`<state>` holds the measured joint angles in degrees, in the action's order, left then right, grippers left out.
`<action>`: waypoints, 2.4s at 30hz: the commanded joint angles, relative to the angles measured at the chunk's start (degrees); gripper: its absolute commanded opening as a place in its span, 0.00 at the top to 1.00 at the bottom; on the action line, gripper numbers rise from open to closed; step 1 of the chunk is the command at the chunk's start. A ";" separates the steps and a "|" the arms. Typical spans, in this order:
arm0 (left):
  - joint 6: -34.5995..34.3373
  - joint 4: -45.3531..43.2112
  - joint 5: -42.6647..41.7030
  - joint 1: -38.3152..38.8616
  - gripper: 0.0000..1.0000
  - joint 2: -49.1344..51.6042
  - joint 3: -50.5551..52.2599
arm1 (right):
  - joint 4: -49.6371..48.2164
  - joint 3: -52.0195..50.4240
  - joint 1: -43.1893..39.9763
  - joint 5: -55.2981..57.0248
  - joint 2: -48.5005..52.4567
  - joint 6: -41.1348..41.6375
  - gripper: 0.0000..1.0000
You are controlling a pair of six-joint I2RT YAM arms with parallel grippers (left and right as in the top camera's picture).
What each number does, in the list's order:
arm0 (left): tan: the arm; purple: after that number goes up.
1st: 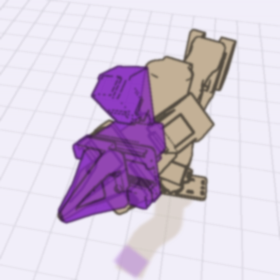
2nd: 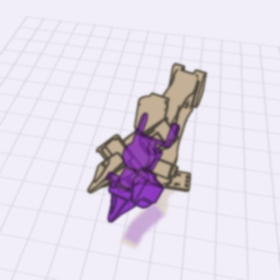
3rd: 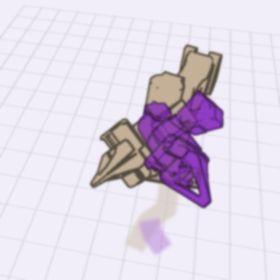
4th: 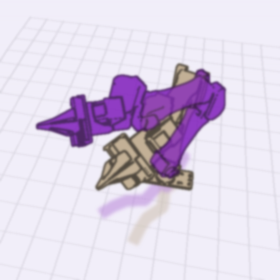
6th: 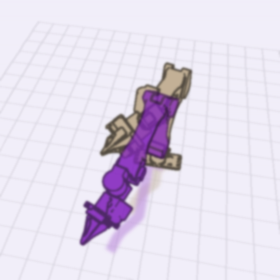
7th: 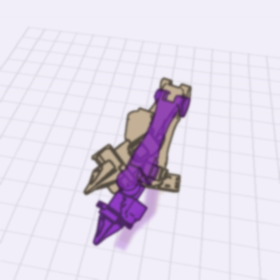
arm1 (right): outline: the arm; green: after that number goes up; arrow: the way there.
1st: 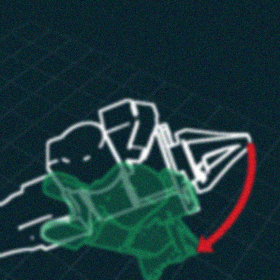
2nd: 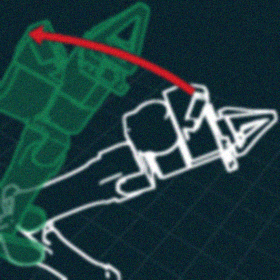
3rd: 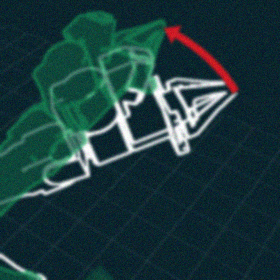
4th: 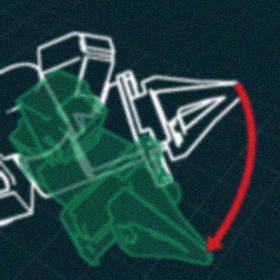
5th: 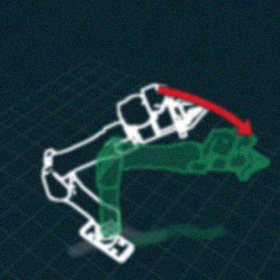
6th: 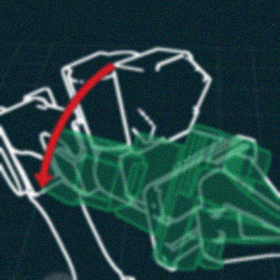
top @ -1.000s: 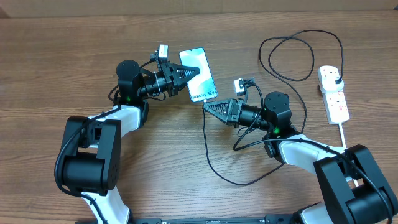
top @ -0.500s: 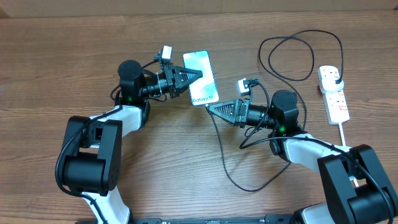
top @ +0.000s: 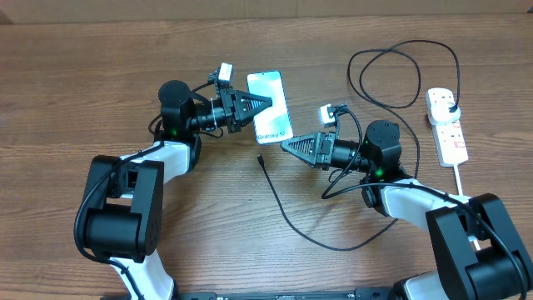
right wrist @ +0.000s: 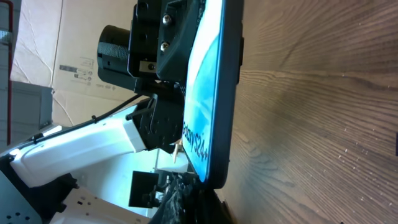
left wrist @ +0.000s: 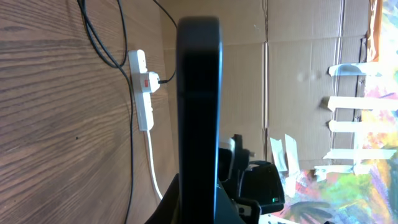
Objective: Plug charger to phone and switch on socket
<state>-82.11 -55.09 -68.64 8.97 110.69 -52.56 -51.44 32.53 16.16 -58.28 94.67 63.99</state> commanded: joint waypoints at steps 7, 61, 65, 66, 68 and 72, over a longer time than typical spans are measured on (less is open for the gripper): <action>5.57 2.16 -3.19 -3.13 0.96 -0.22 0.17 | -1.38 0.59 1.09 0.44 -0.11 -13.07 0.49; 12.72 14.58 0.22 -15.74 0.96 -0.22 0.17 | 57.02 21.05 30.08 66.53 9.79 -62.16 0.50; 12.70 14.60 0.17 -15.72 0.96 -0.22 0.17 | 55.80 21.05 30.08 68.78 11.50 -62.16 0.55; 12.70 14.58 0.17 -15.72 0.96 -0.22 0.17 | 55.69 21.05 30.08 68.76 11.78 -62.16 0.55; 12.72 14.60 0.20 -15.72 0.96 -0.22 0.17 | 55.47 21.05 30.08 68.78 12.11 -62.16 0.59; 12.70 14.58 0.22 -15.72 0.96 -0.22 0.17 | 54.88 21.05 30.08 68.78 12.24 -62.38 0.64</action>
<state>-70.50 -40.21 -68.29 -6.50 110.76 -52.21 4.08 52.71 45.95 9.50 106.52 1.89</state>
